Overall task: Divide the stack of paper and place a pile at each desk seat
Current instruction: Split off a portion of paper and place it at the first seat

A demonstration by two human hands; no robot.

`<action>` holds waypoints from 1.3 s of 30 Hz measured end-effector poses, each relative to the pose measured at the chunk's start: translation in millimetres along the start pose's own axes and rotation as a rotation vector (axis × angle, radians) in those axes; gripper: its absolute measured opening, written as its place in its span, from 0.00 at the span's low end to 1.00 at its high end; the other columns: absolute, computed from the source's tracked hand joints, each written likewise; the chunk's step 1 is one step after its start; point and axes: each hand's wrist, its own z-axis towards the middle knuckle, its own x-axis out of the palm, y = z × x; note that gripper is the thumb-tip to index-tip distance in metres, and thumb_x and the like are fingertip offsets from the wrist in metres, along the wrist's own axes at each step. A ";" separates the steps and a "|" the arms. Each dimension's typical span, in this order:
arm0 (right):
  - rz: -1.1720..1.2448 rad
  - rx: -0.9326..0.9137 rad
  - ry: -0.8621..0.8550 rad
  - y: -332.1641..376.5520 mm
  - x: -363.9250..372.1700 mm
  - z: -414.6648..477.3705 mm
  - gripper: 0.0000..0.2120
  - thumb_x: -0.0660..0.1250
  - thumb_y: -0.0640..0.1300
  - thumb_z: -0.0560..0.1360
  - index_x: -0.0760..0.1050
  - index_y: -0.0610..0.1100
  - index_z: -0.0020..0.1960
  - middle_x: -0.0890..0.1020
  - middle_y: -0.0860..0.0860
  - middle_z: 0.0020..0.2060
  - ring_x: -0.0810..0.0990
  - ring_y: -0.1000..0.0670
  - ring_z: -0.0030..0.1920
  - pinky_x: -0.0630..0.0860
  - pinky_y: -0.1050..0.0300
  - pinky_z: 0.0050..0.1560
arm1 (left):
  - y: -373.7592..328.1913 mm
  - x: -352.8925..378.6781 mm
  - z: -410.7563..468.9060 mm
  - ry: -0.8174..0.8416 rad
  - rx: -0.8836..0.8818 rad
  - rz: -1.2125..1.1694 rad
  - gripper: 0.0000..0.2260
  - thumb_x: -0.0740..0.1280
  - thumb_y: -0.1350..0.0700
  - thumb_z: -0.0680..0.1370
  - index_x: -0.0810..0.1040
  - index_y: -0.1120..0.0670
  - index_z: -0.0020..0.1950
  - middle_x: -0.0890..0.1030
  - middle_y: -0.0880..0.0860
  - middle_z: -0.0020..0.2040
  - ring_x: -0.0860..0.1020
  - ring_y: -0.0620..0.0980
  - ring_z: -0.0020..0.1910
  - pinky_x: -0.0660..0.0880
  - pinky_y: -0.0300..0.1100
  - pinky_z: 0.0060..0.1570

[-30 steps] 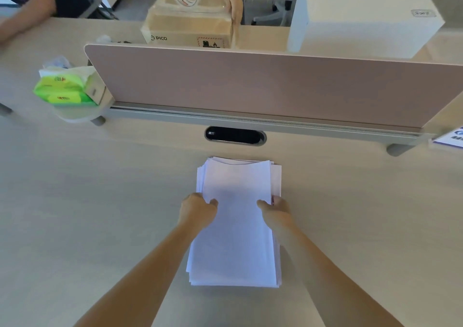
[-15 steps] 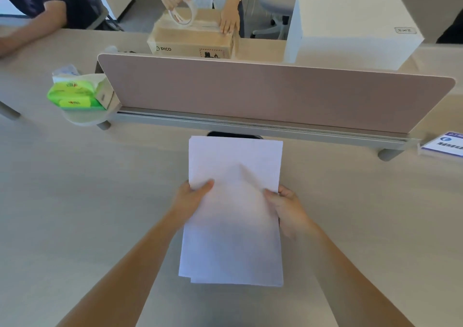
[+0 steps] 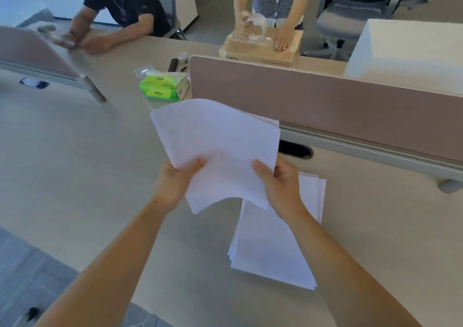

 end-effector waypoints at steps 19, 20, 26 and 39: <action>-0.337 0.174 -0.272 -126.2 179.1 -18.6 0.08 0.70 0.48 0.76 0.79 0.63 0.49 0.85 0.62 0.47 0.83 0.58 0.53 0.79 0.52 0.56 | 94.2 -172.2 75.5 0.088 -0.163 0.011 0.07 0.79 0.60 0.68 0.82 0.52 0.35 0.83 0.44 0.31 0.82 0.40 0.31 0.79 0.40 0.37; -0.326 0.177 -0.297 -125.2 181.1 -16.6 0.08 0.70 0.47 0.76 0.78 0.61 0.49 0.85 0.61 0.46 0.83 0.59 0.52 0.78 0.57 0.54 | 93.5 -173.8 77.9 0.095 -0.155 0.007 0.07 0.78 0.60 0.68 0.82 0.52 0.35 0.83 0.43 0.29 0.81 0.39 0.30 0.78 0.37 0.34; -0.400 0.217 -0.269 -118.3 193.0 -11.5 0.12 0.70 0.40 0.77 0.77 0.58 0.45 0.83 0.71 0.39 0.83 0.64 0.46 0.78 0.50 0.56 | 94.5 -177.1 87.2 0.118 -0.241 0.071 0.07 0.79 0.57 0.68 0.82 0.53 0.34 0.83 0.46 0.30 0.81 0.48 0.33 0.78 0.40 0.34; -0.421 -0.018 0.020 -35.3 234.6 48.3 0.11 0.64 0.44 0.80 0.75 0.53 0.40 0.75 0.62 0.25 0.71 0.64 0.27 0.67 0.71 0.31 | 0.3 -224.0 94.0 -0.048 -0.175 0.210 0.11 0.78 0.49 0.67 0.85 0.55 0.40 0.85 0.61 0.42 0.81 0.54 0.36 0.77 0.50 0.36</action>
